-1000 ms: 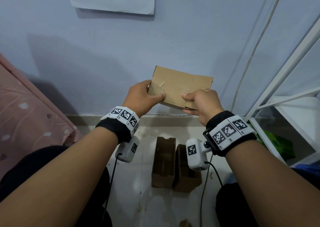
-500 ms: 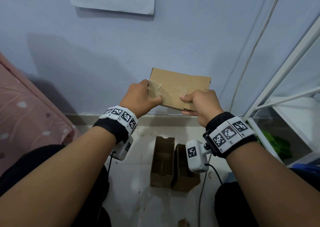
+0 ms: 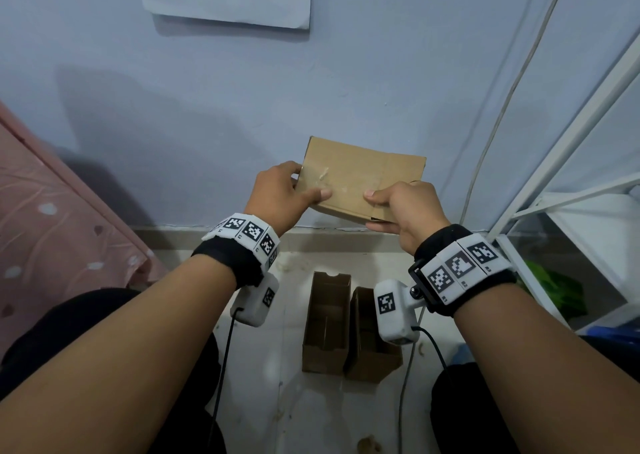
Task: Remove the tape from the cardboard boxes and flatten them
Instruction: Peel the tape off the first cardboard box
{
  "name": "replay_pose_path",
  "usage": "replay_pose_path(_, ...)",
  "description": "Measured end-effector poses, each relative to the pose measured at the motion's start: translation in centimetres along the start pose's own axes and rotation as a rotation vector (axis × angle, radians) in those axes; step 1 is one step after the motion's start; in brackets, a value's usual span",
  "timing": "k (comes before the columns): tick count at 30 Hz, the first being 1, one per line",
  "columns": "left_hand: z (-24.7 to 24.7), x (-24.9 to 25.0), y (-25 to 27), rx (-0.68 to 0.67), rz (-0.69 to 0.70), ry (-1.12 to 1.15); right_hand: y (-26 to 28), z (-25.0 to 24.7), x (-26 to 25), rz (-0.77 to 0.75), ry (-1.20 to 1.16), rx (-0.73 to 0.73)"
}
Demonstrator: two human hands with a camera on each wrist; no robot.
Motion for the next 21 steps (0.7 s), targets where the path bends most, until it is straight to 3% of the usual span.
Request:
replay_pose_path(8, -0.14, 0.59, 0.23, 0.074, 0.059, -0.053, -0.10, -0.03, 0.28, 0.011, -0.023, -0.007)
replay_pose_path(15, 0.27, -0.34, 0.13, 0.072, -0.030, -0.013, -0.09, 0.20, 0.61, 0.033, 0.000, 0.004)
replay_pose_path(21, -0.17, 0.47, 0.05, 0.090, 0.043, -0.014, 0.15, -0.01, 0.36, 0.035, -0.029, -0.016)
Point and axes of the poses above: each hand's wrist, its own y-axis away from the middle knuckle, its own z-axis out of the palm, x = y × z, the point moved 8 cm from there along -y, towards the middle knuckle, and after that the axes turned 7 degrees about y, right-handed, at the moved point
